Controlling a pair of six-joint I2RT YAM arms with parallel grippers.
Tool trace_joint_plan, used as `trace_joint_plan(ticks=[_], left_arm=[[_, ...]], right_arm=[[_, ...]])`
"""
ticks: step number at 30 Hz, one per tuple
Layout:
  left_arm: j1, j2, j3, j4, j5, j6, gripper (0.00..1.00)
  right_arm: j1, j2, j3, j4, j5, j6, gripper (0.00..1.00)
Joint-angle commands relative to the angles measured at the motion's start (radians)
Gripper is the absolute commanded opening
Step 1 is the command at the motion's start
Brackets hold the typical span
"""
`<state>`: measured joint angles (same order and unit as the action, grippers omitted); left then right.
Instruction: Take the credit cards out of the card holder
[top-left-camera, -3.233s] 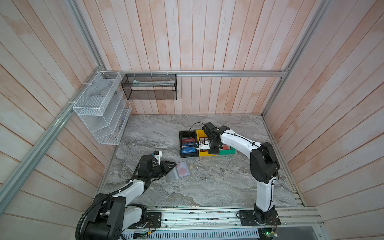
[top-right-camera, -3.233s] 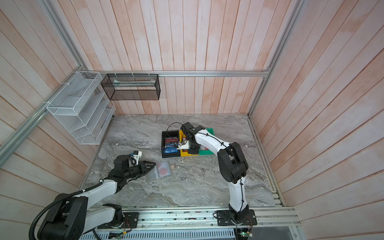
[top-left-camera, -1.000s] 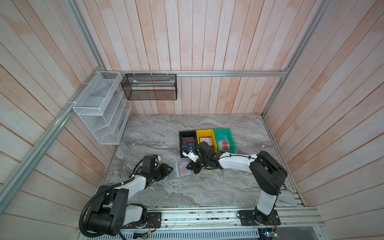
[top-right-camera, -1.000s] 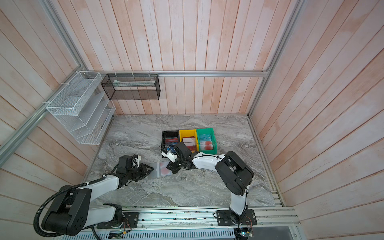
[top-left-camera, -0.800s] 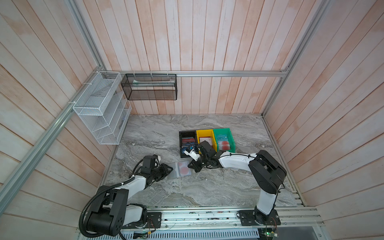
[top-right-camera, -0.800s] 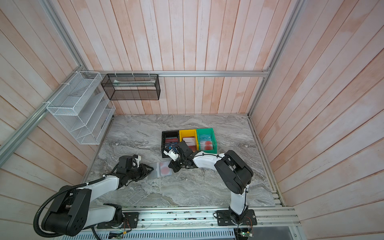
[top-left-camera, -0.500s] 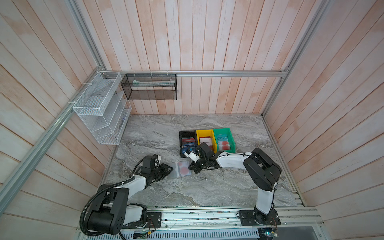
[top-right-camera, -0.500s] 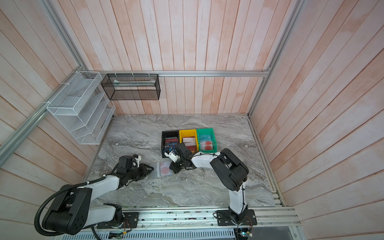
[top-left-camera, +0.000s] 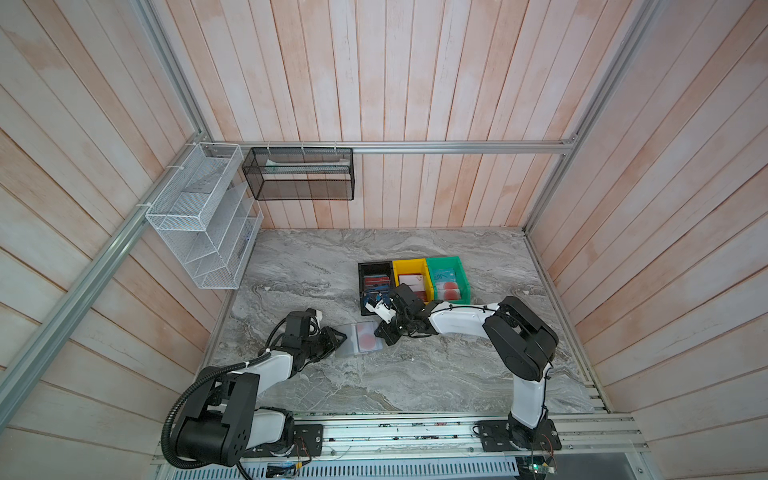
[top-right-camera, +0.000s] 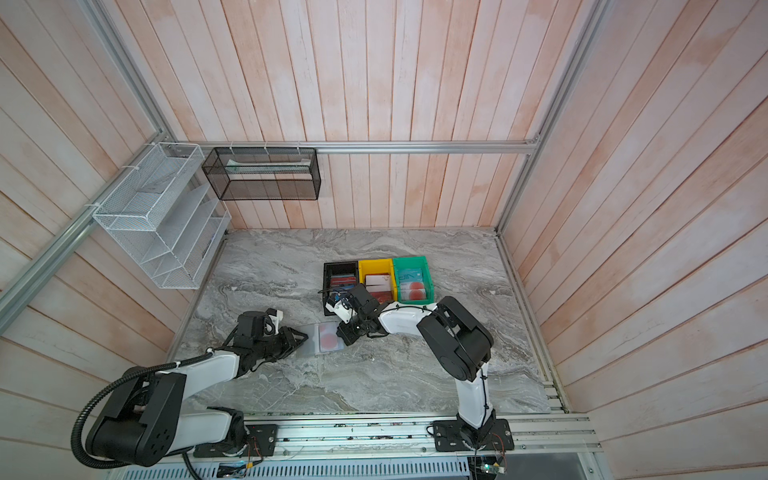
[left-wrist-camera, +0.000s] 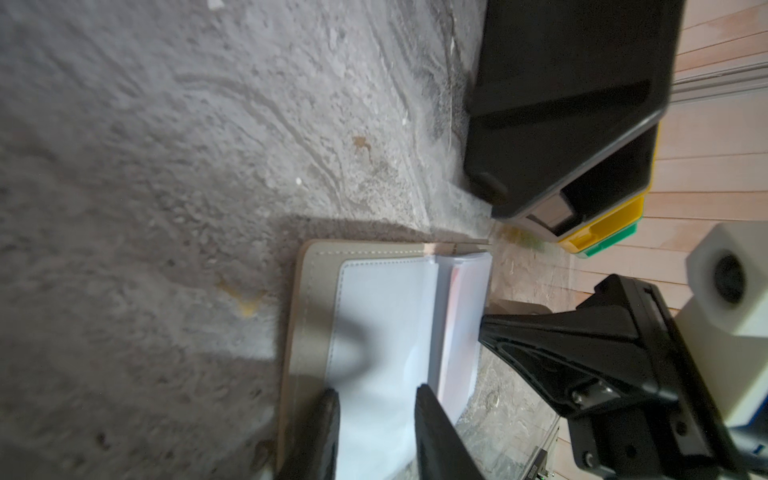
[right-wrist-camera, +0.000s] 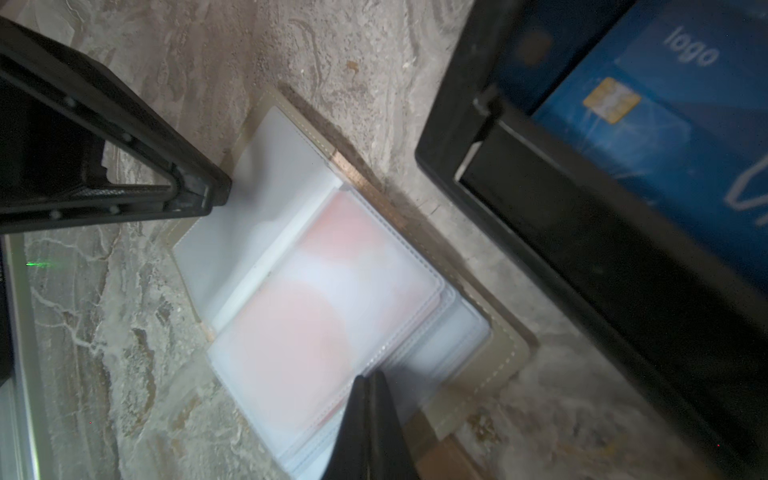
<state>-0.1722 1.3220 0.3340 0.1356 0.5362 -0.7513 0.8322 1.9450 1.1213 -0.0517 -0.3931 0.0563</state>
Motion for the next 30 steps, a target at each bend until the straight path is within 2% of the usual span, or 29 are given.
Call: trace_joint_plan(ticks=[1, 12, 24, 28, 30], left_arm=[[-0.003, 0.037, -0.042, -0.059, -0.048, 0.018, 0.35], [-0.004, 0.060, -0.050, -0.040, -0.044, 0.018, 0.35], [-0.004, 0.088, -0.043, -0.034, -0.035, 0.032, 0.35], [-0.001, 0.058, -0.018, -0.097, -0.033, 0.045, 0.35], [-0.001, -0.003, 0.008, -0.165, -0.034, 0.051, 0.35]], right_arm=[[0.016, 0.033, 0.006, -0.043, 0.004, -0.001, 0.00], [0.016, 0.029, 0.019, -0.023, -0.056, -0.003, 0.00], [0.022, 0.037, 0.043, -0.032, -0.069, -0.010, 0.00], [0.022, 0.034, 0.037, -0.033, -0.066, -0.007, 0.00], [0.022, 0.031, 0.032, -0.032, -0.064, -0.004, 0.00]])
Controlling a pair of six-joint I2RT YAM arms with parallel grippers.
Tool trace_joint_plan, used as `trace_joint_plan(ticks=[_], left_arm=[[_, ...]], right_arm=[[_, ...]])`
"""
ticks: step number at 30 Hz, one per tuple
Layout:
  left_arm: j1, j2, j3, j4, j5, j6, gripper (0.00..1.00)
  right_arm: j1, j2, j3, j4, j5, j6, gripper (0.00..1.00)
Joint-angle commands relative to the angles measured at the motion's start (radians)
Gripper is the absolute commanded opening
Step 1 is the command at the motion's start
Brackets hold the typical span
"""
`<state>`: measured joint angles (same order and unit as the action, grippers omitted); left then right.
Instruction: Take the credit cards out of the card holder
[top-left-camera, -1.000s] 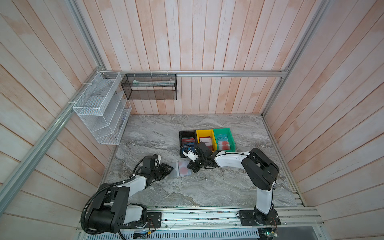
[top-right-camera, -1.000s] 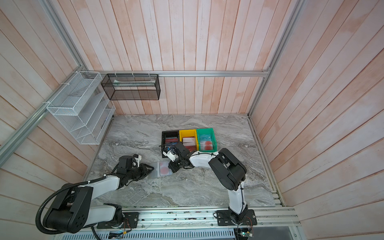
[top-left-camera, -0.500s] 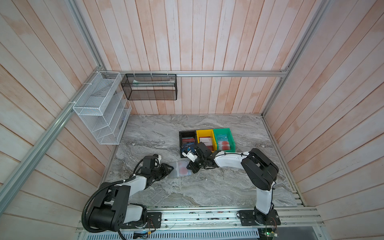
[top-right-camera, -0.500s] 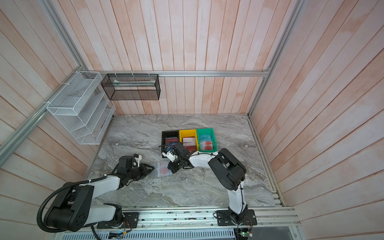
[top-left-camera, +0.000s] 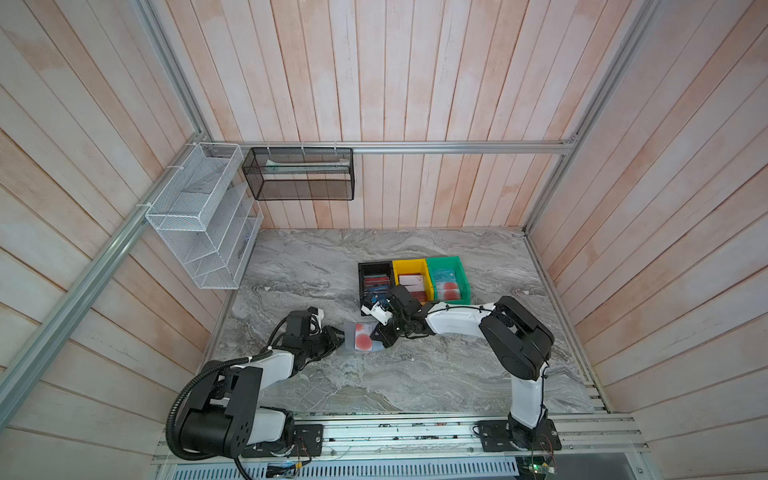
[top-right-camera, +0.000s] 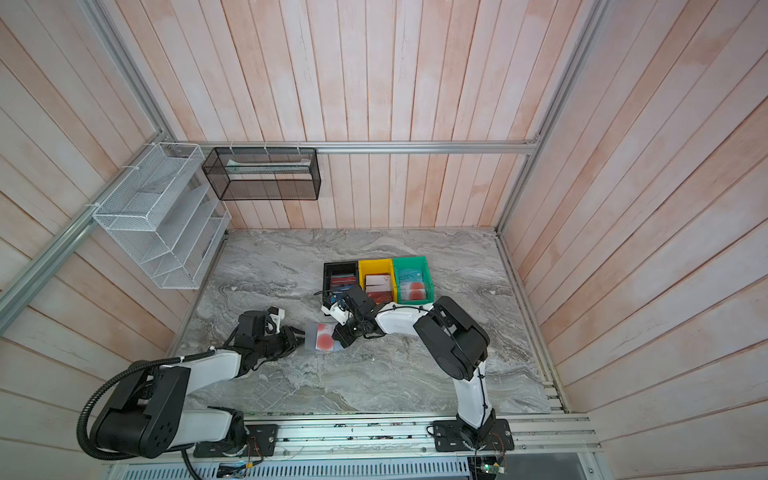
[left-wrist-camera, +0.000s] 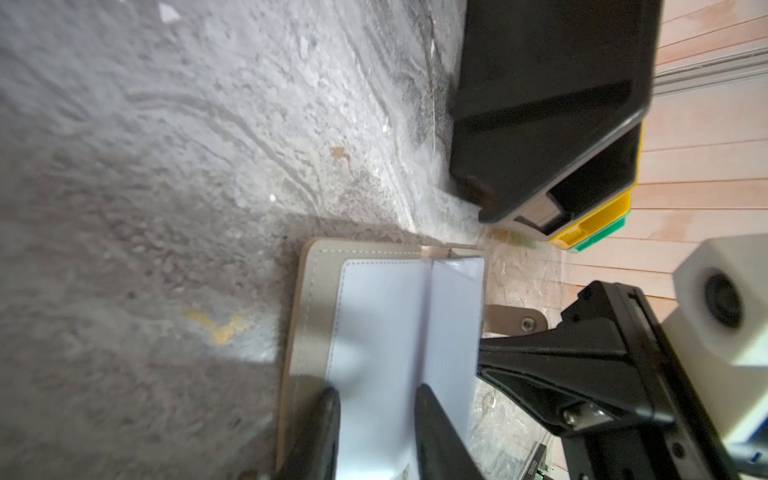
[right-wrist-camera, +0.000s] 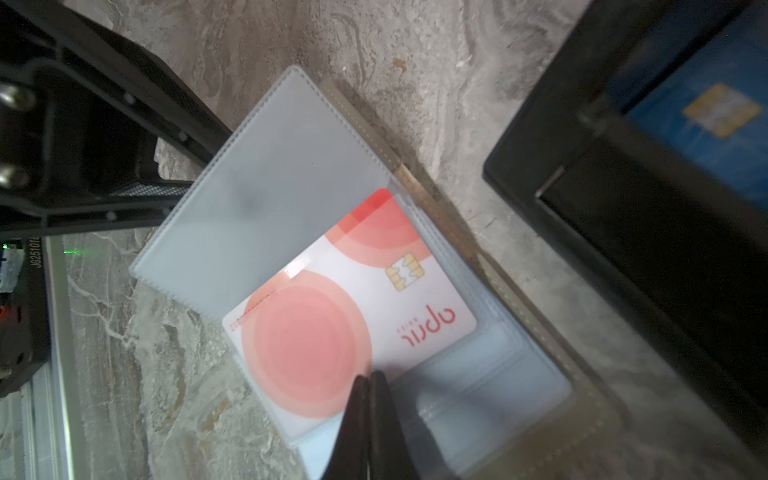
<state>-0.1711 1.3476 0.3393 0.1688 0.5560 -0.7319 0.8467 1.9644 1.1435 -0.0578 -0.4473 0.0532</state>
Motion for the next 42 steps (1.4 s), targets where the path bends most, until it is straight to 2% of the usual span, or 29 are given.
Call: trace_joint_plan(ticks=[1, 6, 11, 17, 27, 42], left_arm=[[-0.003, -0.062, 0.016, -0.233, -0.061, 0.033, 0.35], [-0.001, -0.242, 0.093, -0.377, -0.074, 0.028, 0.35], [-0.003, -0.278, 0.086, -0.317, 0.003, -0.022, 0.36], [-0.005, -0.216, 0.009, -0.136, 0.072, -0.090, 0.35], [-0.025, -0.049, -0.043, 0.076, 0.128, -0.122, 0.33], [-0.027, 0.095, -0.028, 0.195, 0.148, -0.130, 0.29]], right_arm=[[0.007, 0.010, 0.008, -0.026, -0.008, -0.003, 0.00], [0.008, 0.010, 0.002, -0.028, -0.003, -0.003, 0.00], [0.005, 0.013, 0.004, -0.033, 0.001, -0.007, 0.00], [0.004, 0.013, 0.005, -0.032, 0.002, -0.009, 0.00], [0.000, 0.008, -0.009, -0.028, 0.006, -0.005, 0.00], [-0.006, -0.001, -0.027, -0.025, 0.009, -0.002, 0.00]])
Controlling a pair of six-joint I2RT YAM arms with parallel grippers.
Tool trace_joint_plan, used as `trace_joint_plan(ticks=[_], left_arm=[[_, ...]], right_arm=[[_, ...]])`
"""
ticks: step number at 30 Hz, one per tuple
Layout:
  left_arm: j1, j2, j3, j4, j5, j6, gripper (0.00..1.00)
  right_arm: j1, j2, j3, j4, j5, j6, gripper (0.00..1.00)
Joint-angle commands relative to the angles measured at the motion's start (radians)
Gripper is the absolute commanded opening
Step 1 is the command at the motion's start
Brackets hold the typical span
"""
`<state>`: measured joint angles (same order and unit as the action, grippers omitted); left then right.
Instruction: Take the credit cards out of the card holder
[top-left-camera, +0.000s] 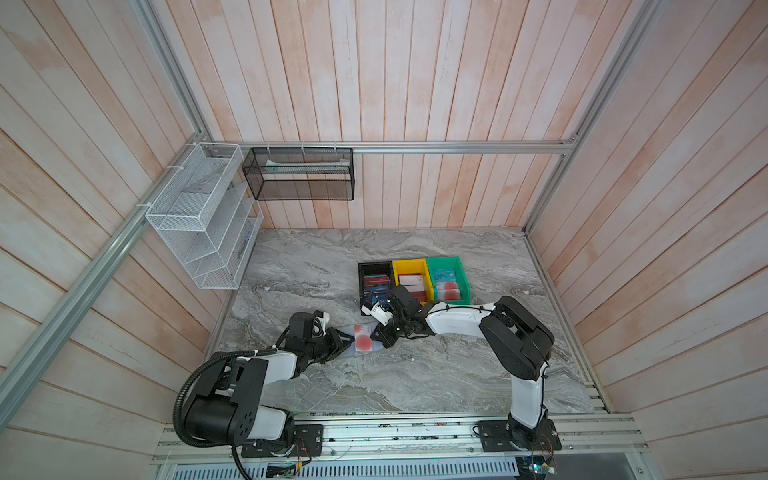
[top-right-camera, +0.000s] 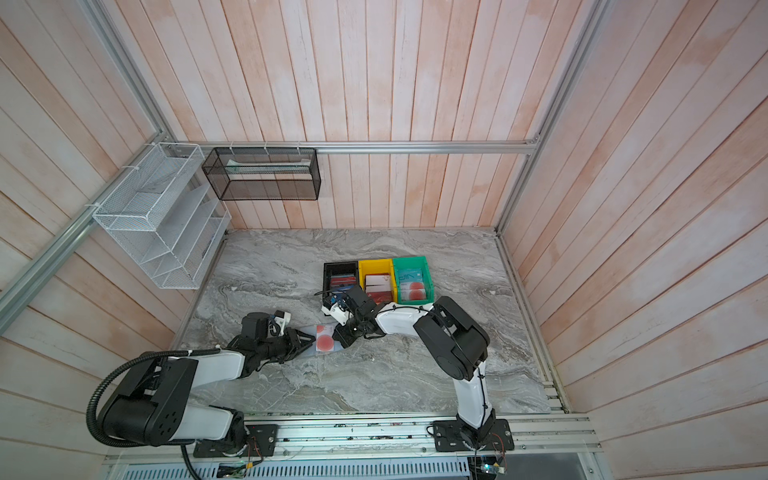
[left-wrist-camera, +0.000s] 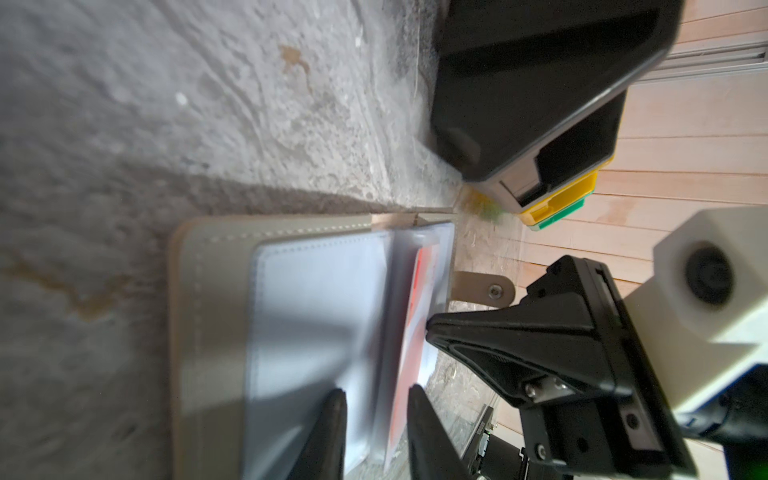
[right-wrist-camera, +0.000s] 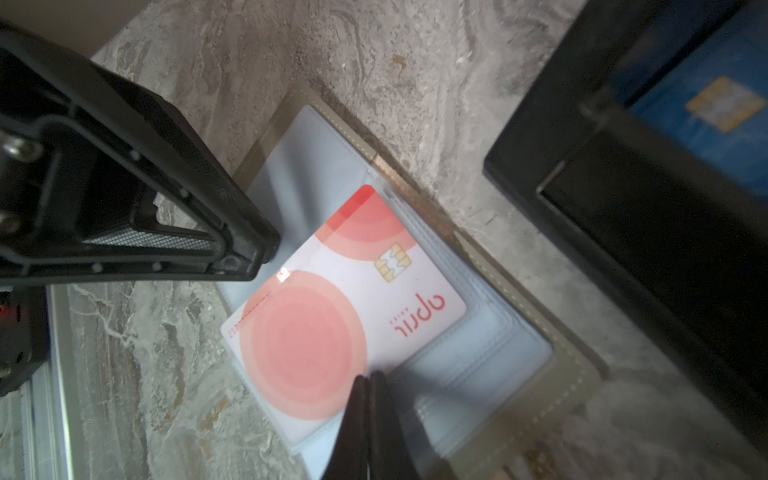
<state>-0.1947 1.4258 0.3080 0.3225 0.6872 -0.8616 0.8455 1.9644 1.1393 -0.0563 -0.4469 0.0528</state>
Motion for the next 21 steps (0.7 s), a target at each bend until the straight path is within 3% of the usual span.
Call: trace_joint_plan(ticks=[1, 21], left_arm=[[-0.003, 0.021, 0.007, 0.043, 0.018, -0.001, 0.28], [-0.015, 0.070, 0.042, 0.060, 0.032, 0.006, 0.22]], right_arm=[[-0.004, 0.000, -0.023, -0.027, 0.007, 0.000, 0.00], [-0.007, 0.002, -0.029, -0.026, 0.003, 0.001, 0.00]])
